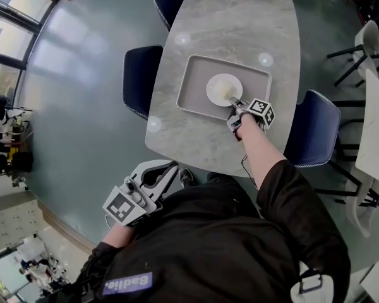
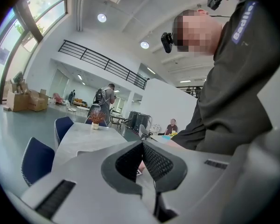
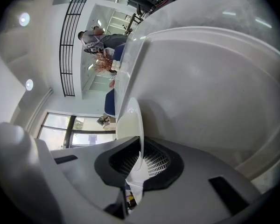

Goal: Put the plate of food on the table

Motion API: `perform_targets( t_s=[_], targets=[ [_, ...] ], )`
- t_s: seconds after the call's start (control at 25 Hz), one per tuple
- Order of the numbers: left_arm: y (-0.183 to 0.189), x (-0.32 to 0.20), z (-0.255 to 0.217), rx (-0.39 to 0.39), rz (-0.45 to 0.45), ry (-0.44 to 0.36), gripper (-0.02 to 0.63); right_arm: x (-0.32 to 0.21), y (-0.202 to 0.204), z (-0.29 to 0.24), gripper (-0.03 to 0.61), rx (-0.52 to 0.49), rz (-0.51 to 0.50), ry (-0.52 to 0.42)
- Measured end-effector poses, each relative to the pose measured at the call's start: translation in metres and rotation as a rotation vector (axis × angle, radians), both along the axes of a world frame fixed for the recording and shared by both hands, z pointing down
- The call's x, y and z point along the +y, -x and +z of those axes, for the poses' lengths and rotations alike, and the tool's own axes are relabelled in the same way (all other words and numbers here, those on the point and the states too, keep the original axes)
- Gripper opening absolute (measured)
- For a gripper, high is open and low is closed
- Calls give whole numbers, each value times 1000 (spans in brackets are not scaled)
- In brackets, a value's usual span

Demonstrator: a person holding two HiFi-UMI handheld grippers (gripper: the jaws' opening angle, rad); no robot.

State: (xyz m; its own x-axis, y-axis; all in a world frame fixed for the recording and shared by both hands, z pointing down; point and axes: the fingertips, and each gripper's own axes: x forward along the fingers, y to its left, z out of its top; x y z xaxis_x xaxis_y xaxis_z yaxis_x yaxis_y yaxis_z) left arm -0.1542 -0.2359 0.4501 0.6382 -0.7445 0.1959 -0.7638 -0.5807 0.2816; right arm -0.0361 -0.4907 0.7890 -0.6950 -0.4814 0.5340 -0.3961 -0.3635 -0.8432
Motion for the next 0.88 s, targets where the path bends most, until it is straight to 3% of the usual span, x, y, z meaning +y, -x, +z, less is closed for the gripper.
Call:
perform_targets(
  t_s=[0.32, 0.52, 0.64, 0.88],
  targets=[
    [14, 15, -4, 45, -59, -18, 5, -3, -1, 8, 25, 96, -61, 39],
    [20, 28, 5, 31, -74, 17, 5, -5, -6, 10, 38, 160, -64, 62],
    [25, 34, 7, 34, -87, 22, 5, -8, -5, 5, 101, 155, -43, 63],
    [43, 42, 10, 60, -158, 48, 5, -9, -9, 2, 166, 146, 9, 88]
  ],
)
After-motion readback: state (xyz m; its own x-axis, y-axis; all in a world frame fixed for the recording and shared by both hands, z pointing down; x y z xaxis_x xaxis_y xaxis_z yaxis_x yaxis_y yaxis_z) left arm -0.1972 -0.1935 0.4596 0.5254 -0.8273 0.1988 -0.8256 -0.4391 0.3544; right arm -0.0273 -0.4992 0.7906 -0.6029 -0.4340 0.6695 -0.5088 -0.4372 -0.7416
